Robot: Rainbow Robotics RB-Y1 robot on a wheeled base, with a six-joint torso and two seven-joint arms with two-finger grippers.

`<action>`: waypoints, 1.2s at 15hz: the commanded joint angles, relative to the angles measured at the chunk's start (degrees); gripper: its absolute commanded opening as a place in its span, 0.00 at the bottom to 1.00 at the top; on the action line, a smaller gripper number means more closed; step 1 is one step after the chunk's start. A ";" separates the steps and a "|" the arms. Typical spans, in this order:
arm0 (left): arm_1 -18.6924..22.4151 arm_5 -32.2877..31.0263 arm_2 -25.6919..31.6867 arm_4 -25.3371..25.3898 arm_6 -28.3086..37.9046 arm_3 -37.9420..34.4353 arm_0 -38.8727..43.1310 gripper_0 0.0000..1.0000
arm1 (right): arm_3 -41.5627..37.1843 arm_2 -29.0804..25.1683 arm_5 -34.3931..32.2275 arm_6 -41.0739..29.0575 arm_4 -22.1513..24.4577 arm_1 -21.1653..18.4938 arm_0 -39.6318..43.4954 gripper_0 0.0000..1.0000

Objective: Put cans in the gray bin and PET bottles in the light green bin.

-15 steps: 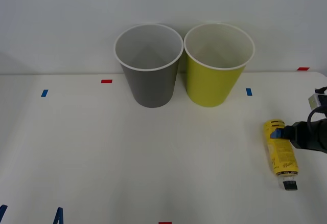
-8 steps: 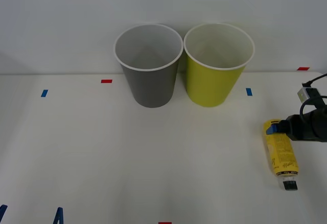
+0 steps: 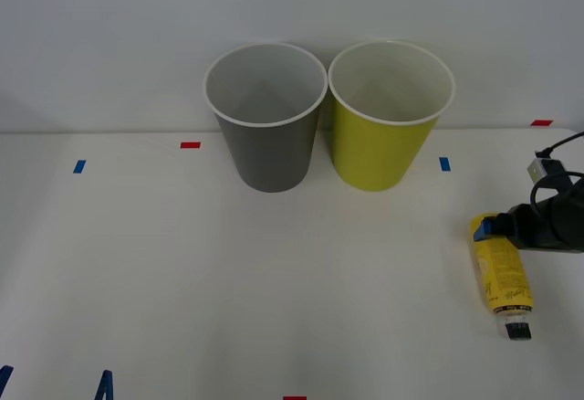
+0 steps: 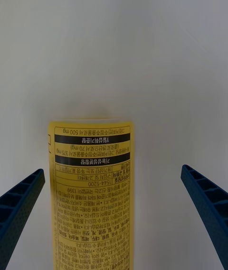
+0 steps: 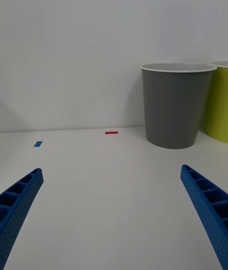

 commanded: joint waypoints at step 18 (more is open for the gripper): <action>0.00 0.00 0.00 0.00 0.00 0.00 0.00 1.00 | 5.97 7.23 -7.47 -2.46 2.67 1.40 -2.46 0.00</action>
